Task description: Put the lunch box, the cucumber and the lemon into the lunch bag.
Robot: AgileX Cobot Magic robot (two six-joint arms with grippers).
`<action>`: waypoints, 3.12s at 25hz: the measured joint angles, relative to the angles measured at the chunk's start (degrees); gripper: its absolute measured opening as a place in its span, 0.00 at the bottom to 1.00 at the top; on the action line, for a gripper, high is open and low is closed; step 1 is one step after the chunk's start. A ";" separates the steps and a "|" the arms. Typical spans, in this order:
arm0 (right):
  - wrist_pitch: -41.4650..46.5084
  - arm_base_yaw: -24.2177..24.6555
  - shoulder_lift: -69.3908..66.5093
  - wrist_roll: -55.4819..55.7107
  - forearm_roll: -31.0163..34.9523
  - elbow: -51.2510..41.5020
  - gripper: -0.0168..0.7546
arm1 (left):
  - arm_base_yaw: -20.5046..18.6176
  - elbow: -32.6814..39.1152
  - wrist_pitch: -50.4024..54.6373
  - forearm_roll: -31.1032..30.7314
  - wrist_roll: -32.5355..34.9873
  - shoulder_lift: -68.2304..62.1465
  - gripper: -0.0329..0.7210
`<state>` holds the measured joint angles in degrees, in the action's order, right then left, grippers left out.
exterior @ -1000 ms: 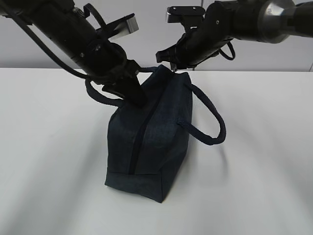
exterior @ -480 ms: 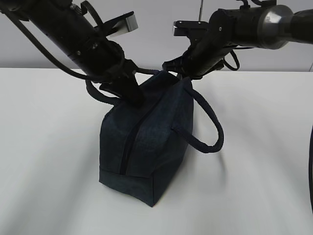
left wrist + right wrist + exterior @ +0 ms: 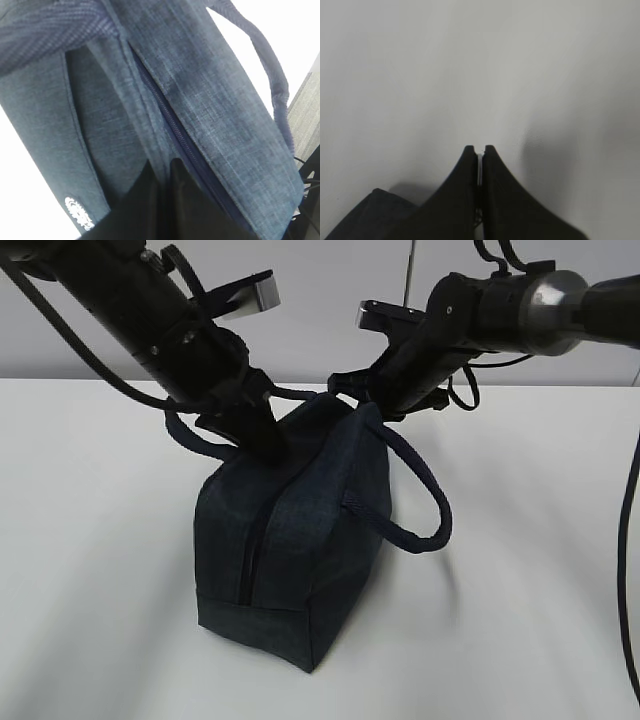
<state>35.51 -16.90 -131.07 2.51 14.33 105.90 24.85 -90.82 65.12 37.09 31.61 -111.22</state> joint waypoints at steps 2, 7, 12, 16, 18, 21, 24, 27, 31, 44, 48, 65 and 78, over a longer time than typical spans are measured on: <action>0.00 0.09 -0.07 0.00 2.25 0.00 0.02 | 0.00 0.00 0.30 -0.25 0.00 0.00 0.03; 0.04 0.39 -0.29 0.00 3.05 0.00 0.02 | 0.00 0.00 0.30 -0.39 0.09 0.04 0.03; 0.26 0.56 -0.53 0.00 3.67 0.00 0.02 | 0.00 0.00 -0.04 -0.39 0.09 0.04 0.03; 0.48 0.85 -0.50 0.00 3.94 0.00 0.02 | 0.00 0.00 -0.16 -0.39 0.09 0.04 0.03; 0.50 1.00 -0.50 0.00 4.19 0.00 0.02 | 0.00 0.00 -0.24 -0.39 -0.46 0.13 0.04; 0.60 1.08 -0.50 0.00 4.31 0.00 0.02 | 0.00 -0.48 0.04 -0.53 -2.49 0.13 0.10; 0.60 1.22 -0.70 0.00 4.31 0.00 0.02 | 0.00 -2.93 1.20 -2.21 -5.47 0.17 0.29; 0.60 1.28 -0.70 0.00 4.21 0.00 0.02 | 0.00 -6.89 3.22 -4.99 -9.15 0.26 0.43; 0.60 1.36 -0.70 0.00 4.46 0.00 0.02 | 0.00 -12.95 4.72 -6.82 -11.99 0.26 0.48; 0.49 1.36 -0.77 -1.66 5.54 0.00 0.02 | 0.00 -22.87 5.53 -9.42 -14.08 -8.36 0.48; 0.49 1.36 -0.77 -1.71 5.54 0.00 0.02 | 0.00 -24.41 5.64 -11.16 -14.08 -11.35 0.48; 0.03 1.41 -0.91 -1.98 5.75 0.00 0.02 | 0.20 -28.78 5.83 -9.20 -13.24 -17.34 0.08; -0.33 1.41 -0.80 -1.98 6.24 0.13 0.02 | 0.52 -29.43 6.10 -10.59 -13.57 -14.94 0.08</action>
<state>35.19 -15.49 -131.87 0.53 20.56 106.03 25.37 -120.25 71.22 26.50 18.04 -126.17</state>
